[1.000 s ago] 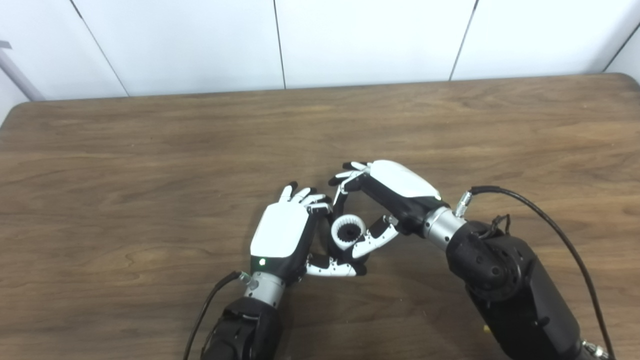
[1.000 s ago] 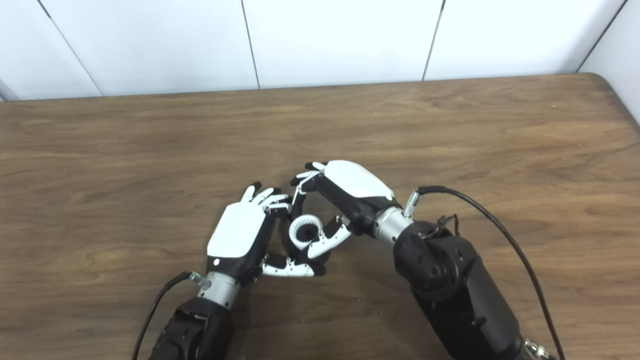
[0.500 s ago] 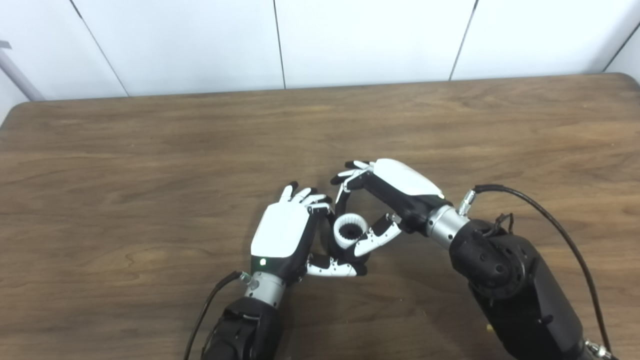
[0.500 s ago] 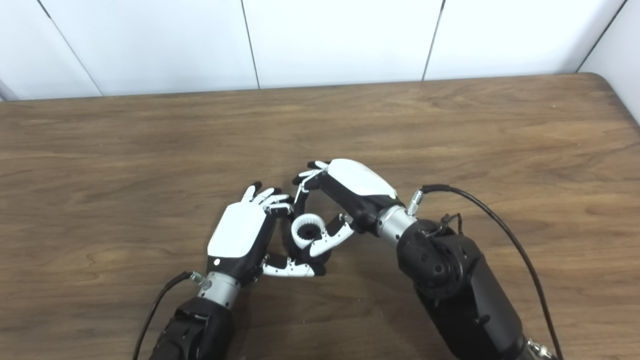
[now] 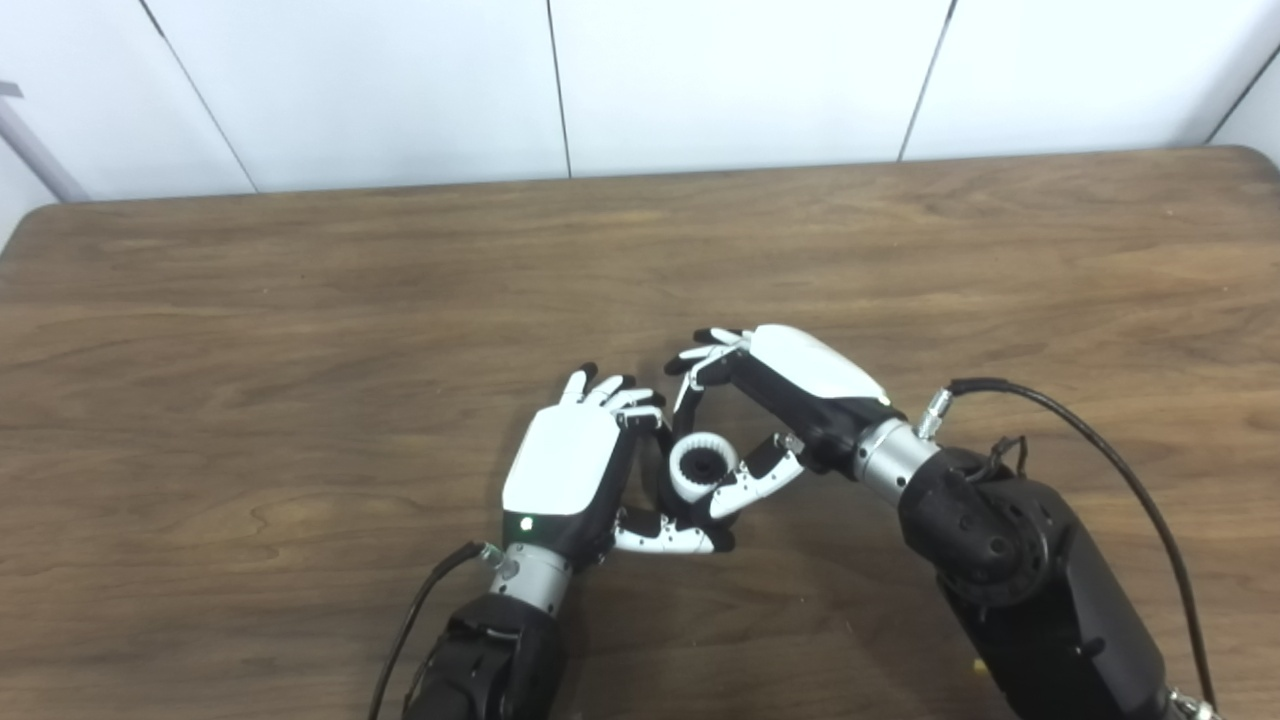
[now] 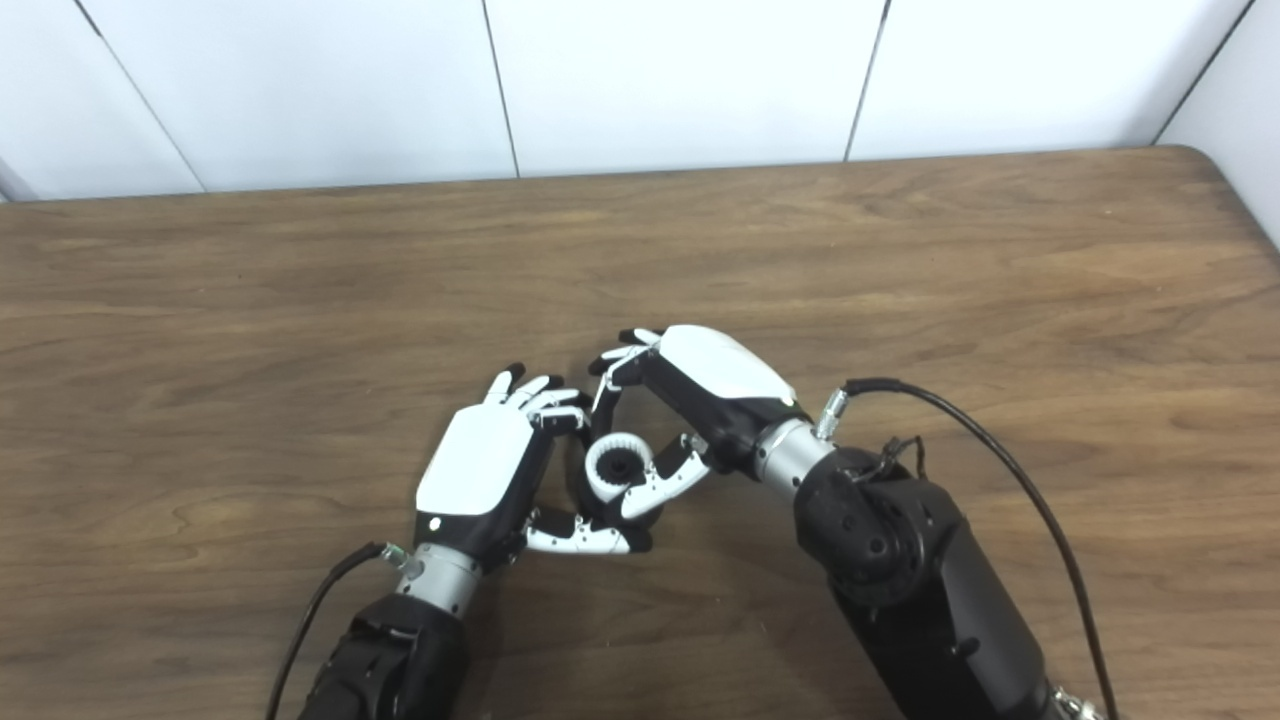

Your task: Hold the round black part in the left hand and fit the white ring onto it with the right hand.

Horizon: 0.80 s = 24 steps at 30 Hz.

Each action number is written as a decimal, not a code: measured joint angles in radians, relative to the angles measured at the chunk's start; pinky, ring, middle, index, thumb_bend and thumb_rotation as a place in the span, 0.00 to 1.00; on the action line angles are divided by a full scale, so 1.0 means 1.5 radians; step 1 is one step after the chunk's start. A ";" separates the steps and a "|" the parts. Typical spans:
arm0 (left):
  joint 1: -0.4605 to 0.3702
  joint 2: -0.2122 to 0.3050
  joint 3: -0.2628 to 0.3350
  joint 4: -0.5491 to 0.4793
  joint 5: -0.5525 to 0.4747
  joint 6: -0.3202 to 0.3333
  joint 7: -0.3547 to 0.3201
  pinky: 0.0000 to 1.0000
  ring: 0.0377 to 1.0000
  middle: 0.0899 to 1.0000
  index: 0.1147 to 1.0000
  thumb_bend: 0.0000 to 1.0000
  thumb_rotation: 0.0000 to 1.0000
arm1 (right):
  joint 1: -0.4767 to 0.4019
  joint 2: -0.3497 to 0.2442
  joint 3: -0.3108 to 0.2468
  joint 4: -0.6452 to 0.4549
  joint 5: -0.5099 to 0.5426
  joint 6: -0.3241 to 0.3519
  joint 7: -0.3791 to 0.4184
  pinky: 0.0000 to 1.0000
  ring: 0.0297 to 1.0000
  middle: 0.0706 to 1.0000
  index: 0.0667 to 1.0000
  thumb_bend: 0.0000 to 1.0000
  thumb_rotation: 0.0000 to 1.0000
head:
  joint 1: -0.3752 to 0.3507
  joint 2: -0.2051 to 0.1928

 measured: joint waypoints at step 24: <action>-0.001 0.000 -0.002 0.000 0.000 0.000 0.000 1.00 0.89 0.77 0.42 0.53 0.06 | 0.002 -0.010 0.009 0.008 -0.014 -0.002 -0.005 1.00 0.97 0.87 0.62 0.97 0.31 | -0.002 0.002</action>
